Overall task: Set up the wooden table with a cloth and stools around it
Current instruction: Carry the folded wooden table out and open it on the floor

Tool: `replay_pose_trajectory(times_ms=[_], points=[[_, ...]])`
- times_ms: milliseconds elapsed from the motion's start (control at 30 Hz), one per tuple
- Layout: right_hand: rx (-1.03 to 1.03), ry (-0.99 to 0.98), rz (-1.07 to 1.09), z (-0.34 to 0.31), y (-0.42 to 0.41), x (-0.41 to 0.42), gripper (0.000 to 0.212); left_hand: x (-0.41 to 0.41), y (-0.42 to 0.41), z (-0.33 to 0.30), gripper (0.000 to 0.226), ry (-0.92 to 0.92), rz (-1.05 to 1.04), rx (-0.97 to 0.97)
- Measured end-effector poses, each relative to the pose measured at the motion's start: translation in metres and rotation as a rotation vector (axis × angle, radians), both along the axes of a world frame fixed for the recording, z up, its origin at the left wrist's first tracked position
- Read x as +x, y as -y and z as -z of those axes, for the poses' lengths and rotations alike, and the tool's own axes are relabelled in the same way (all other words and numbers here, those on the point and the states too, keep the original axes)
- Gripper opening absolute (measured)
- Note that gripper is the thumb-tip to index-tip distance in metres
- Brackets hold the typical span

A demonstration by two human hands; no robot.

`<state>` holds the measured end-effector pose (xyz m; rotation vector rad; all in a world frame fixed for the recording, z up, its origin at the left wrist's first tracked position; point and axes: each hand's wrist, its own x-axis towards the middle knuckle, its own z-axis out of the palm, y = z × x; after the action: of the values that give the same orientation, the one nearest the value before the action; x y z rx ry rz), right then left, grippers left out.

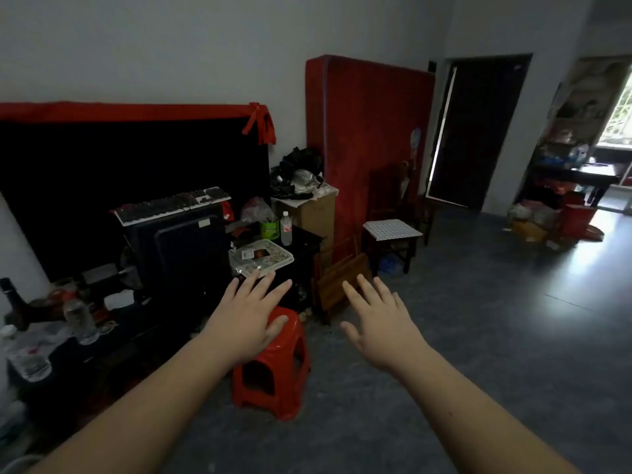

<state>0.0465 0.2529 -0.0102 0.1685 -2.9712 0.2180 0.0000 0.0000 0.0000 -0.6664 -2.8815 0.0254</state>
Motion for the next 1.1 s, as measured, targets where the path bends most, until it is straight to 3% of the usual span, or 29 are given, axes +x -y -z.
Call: replay_pose_trajectory(times_ms=[400,1100], points=[[0.004,-0.006,-0.026,0.025,-0.037,-0.099,0.073,-0.101,-0.042,0.030,0.067,-0.002,0.019,0.038],[-0.055,0.061,0.102,0.058,-0.139,-0.450,0.072,-0.470,-0.160,0.068,0.065,0.179,0.035,0.076]])
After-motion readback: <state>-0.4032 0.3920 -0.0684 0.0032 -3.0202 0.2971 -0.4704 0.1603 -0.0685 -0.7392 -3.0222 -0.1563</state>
